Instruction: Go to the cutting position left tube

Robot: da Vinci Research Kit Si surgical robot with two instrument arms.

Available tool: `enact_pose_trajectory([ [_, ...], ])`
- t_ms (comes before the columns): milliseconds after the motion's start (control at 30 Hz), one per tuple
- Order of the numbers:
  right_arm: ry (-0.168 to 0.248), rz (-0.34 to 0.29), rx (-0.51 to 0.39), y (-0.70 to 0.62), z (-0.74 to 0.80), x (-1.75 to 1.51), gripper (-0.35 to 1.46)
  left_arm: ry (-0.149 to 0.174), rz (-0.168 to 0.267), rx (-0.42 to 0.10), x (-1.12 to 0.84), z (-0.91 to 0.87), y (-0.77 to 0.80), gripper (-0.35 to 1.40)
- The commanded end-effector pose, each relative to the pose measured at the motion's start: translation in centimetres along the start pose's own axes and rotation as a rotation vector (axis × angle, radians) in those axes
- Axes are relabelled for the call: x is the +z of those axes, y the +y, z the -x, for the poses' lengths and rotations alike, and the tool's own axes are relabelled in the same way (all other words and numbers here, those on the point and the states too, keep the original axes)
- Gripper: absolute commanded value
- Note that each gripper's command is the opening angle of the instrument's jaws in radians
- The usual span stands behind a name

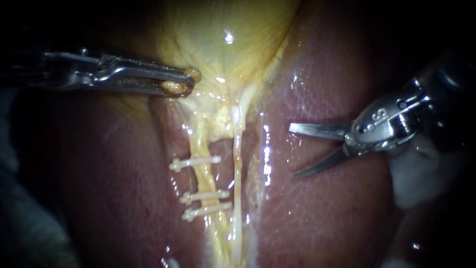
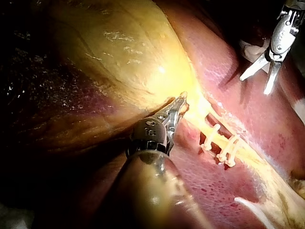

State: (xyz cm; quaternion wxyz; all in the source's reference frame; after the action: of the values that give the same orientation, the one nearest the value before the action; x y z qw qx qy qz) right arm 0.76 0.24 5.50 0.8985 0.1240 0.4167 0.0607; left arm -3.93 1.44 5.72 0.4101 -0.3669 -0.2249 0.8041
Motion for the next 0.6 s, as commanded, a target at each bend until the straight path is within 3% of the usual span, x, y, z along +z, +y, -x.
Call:
enact_pose_trajectory([
  [33,0.001,-0.002,-0.001,0.0,0.0,0.0,1.43,-0.001,0.0,0.0,-0.01,0.0,0.0,-0.35],
  [167,0.003,-0.007,-0.001,0.0,0.0,0.0,1.43,-0.005,0.009,-0.002,-0.17,-0.05,0.02,-0.35],
  [267,0.004,-0.01,-0.001,0.0,0.0,0.0,1.43,-0.006,0.001,-0.007,-0.39,-0.14,0.05,-0.35],
  [400,0.012,-0.019,-0.001,0.0,0.0,0.01,1.43,0.012,-0.014,-0.015,-0.65,-0.25,0.09,-0.35],
  [600,0.05,-0.068,0.003,-0.06,-0.05,0.17,1.43,0.019,-0.017,-0.017,-0.7,-0.27,0.1,-0.35],
])
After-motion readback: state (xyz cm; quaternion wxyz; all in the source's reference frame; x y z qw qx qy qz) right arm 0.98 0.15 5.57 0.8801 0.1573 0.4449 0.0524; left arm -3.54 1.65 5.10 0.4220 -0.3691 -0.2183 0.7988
